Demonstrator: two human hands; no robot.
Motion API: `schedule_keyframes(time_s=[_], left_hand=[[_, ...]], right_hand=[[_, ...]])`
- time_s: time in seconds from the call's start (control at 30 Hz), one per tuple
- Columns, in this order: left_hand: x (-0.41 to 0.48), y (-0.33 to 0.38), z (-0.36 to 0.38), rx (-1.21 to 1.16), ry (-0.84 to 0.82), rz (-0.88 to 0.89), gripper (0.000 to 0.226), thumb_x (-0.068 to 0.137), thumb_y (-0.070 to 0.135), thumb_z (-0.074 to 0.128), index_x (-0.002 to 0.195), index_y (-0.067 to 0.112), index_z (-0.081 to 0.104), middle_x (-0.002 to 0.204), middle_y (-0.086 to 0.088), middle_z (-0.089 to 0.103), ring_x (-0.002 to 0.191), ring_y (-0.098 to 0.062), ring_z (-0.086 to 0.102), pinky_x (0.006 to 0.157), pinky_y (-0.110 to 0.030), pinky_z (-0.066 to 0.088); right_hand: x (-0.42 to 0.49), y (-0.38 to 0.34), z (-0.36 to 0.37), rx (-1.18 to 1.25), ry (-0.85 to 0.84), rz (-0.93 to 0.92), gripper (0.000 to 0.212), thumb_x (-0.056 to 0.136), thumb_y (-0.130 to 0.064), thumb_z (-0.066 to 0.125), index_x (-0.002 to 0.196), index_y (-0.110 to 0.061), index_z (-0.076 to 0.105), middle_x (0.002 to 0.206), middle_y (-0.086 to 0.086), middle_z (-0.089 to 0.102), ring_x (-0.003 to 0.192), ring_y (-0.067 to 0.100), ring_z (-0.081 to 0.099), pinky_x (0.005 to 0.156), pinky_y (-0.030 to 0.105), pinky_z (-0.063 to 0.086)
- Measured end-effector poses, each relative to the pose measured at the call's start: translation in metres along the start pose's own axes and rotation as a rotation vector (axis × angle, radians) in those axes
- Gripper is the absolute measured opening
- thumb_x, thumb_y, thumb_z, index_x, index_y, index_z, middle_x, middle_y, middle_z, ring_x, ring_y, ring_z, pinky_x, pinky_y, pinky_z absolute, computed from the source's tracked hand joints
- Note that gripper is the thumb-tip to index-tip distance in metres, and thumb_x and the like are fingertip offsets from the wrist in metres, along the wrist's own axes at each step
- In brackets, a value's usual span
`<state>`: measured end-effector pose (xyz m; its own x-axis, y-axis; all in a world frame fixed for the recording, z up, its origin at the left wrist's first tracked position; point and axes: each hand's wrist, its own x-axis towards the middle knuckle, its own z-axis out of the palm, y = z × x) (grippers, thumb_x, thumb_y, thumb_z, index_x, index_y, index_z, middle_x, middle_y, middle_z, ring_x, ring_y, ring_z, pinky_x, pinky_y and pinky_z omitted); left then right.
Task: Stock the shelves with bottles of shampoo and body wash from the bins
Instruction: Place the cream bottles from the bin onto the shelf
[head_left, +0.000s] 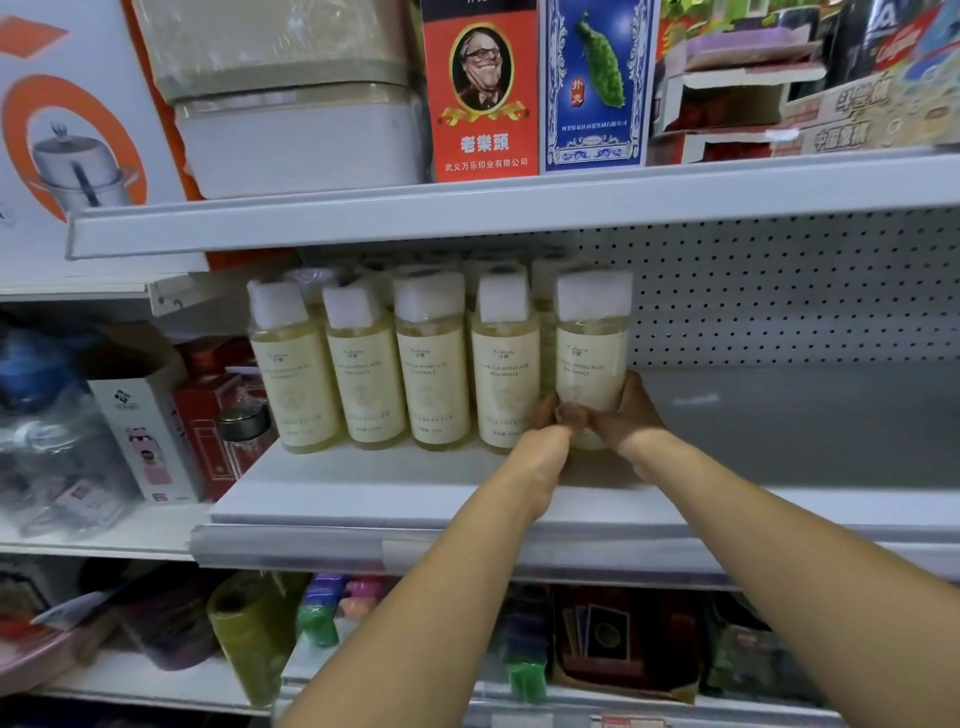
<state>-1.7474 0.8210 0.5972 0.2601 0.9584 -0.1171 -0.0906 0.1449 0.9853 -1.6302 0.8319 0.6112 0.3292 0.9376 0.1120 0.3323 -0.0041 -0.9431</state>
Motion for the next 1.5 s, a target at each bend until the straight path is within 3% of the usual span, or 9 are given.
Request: schedule_keyframes(time_s=[0.17,0.33,0.47,0.63,0.87,1.07,1.17,1.3,1.5], left_hand=[[-0.019,0.005,-0.008,-0.037,-0.016,-0.043,0.049,0.098,0.028,0.059,0.145,0.018,0.046,0.143,0.001,0.053,0.131,-0.019,0.047,0.115,-0.038,0.036],[-0.05,0.017,-0.025,-0.203,0.031,-0.05,0.055,0.1,0.017,0.056,0.15,0.013,0.035,0.148,-0.006,0.045,0.137,-0.022,0.042,0.117,-0.036,0.035],[-0.076,0.025,-0.044,-0.329,0.071,-0.034,0.044,0.1,0.015,0.057,0.143,0.014,0.045,0.142,-0.012,0.054,0.132,-0.026,0.05,0.114,-0.037,0.04],[-0.103,0.025,-0.089,-0.461,0.131,0.005,0.045,0.102,0.018,0.053,0.145,0.007,0.042,0.122,-0.013,0.063,0.107,-0.026,0.066,0.096,-0.036,0.053],[-0.159,0.004,-0.163,-0.419,0.172,0.0,0.031,0.101,0.025,0.055,0.128,0.011,0.056,0.106,-0.009,0.074,0.094,-0.025,0.073,0.085,-0.038,0.059],[-0.197,-0.034,-0.239,-0.41,0.28,-0.08,0.021,0.1,0.026,0.056,0.115,0.014,0.064,0.101,-0.006,0.075,0.09,-0.021,0.073,0.075,-0.033,0.058],[-0.212,-0.059,-0.276,-0.412,0.333,-0.147,0.016,0.101,0.025,0.053,0.108,0.016,0.064,0.102,-0.005,0.074,0.089,-0.021,0.071,0.077,-0.033,0.058],[-0.224,-0.101,-0.317,-0.434,0.415,-0.262,0.017,0.101,0.024,0.054,0.11,0.013,0.063,0.102,-0.006,0.072,0.089,-0.021,0.07,0.075,-0.033,0.056],[-0.237,-0.175,-0.361,-0.534,0.504,-0.453,0.02,0.102,0.023,0.051,0.116,0.012,0.059,0.1,-0.006,0.071,0.086,-0.021,0.068,0.074,-0.033,0.055]], right_hand=[[-0.003,-0.002,0.0,-0.061,-0.032,0.03,0.072,0.072,-0.019,0.086,0.129,-0.01,0.041,0.117,0.001,0.055,0.112,0.022,0.054,0.095,0.032,0.047],[-0.016,0.0,0.006,-0.169,0.018,0.101,0.084,0.07,-0.02,0.087,0.137,-0.011,0.038,0.137,0.01,0.051,0.128,0.031,0.05,0.105,0.044,0.046],[-0.04,-0.012,0.017,-0.308,0.232,0.122,0.069,0.084,-0.022,0.073,0.136,-0.005,0.031,0.139,0.018,0.034,0.129,0.037,0.037,0.106,0.045,0.042],[-0.079,-0.03,0.046,-0.086,0.293,-0.028,0.043,0.088,-0.008,0.061,0.125,-0.007,0.039,0.127,0.016,0.046,0.116,0.032,0.051,0.099,0.045,0.049],[-0.155,-0.053,0.119,0.039,0.129,-0.303,0.025,0.091,0.001,0.053,0.111,-0.013,0.057,0.088,-0.007,0.052,0.077,0.004,0.049,0.07,0.005,0.04],[-0.216,-0.044,0.199,0.018,-0.076,-0.396,0.02,0.092,0.0,0.054,0.103,-0.016,0.059,0.086,-0.008,0.057,0.078,0.002,0.053,0.069,0.009,0.042],[-0.236,-0.03,0.237,0.022,-0.17,-0.34,0.02,0.09,0.004,0.055,0.1,-0.013,0.059,0.086,-0.001,0.058,0.074,0.003,0.053,0.065,0.008,0.044],[-0.254,0.009,0.279,-0.021,-0.312,-0.218,0.019,0.09,0.004,0.057,0.101,-0.01,0.061,0.089,0.005,0.06,0.071,0.012,0.053,0.067,0.021,0.049],[-0.277,0.083,0.33,-0.178,-0.592,0.184,0.023,0.092,-0.006,0.062,0.114,-0.008,0.057,0.078,0.0,0.052,0.065,0.01,0.049,0.063,0.023,0.042]])
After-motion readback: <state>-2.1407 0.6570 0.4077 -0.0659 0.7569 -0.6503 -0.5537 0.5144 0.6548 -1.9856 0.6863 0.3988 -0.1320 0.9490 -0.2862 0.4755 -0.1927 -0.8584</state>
